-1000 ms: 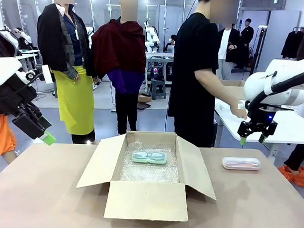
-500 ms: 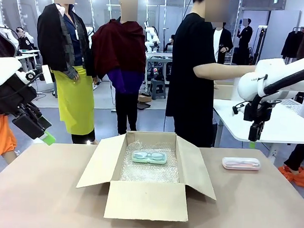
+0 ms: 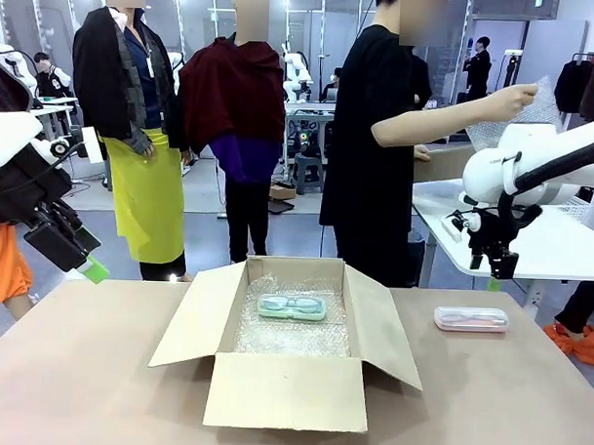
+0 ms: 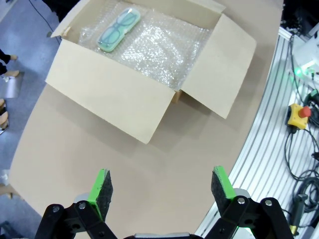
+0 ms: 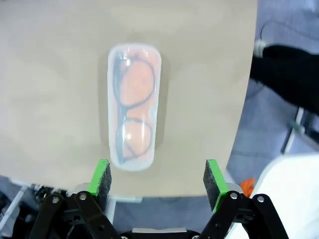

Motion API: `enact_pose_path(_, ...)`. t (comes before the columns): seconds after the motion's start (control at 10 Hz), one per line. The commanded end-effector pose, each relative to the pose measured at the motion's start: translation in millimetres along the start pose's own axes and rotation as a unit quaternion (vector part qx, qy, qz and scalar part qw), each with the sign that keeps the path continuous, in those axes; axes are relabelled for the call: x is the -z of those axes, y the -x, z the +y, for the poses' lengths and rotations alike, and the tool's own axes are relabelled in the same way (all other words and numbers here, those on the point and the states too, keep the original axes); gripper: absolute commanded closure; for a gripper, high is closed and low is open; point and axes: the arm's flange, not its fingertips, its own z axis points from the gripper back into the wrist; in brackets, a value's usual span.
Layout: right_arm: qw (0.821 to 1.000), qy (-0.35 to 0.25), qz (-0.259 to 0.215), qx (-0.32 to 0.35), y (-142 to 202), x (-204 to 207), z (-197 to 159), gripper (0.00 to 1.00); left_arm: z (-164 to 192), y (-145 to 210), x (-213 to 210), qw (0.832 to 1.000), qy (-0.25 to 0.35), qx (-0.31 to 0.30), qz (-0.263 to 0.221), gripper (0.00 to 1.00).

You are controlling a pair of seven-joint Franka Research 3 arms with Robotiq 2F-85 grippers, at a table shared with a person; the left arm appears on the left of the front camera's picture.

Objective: Pack the glasses set securely to prepare it for shipping.
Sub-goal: Put the Glasses case from the right side of the table into the Package Box.

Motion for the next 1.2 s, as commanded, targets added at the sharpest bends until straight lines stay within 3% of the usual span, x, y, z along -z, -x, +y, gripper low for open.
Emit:
enact_pose_path(0.0,0.999,-0.002,0.041,0.012,-2,1,-2,0.07,1,3,-2,1.000,0.008,0.009,-0.003,0.00)
enact_pose_path(0.2,0.999,-0.002,0.041,0.012,-2,1,-2,0.07,1,3,-2,1.000,0.008,0.009,-0.003,0.00)
enact_pose_path(0.4,1.000,-0.007,-0.004,0.020,5,12,-3,0.07,1,3,-2,1.000,0.008,0.009,-0.003,0.00)
enact_pose_path(1.1,0.999,-0.029,0.025,0.020,-8,73,25,0.07,1,3,-2,1.000,0.008,0.009,-0.003,0.00)
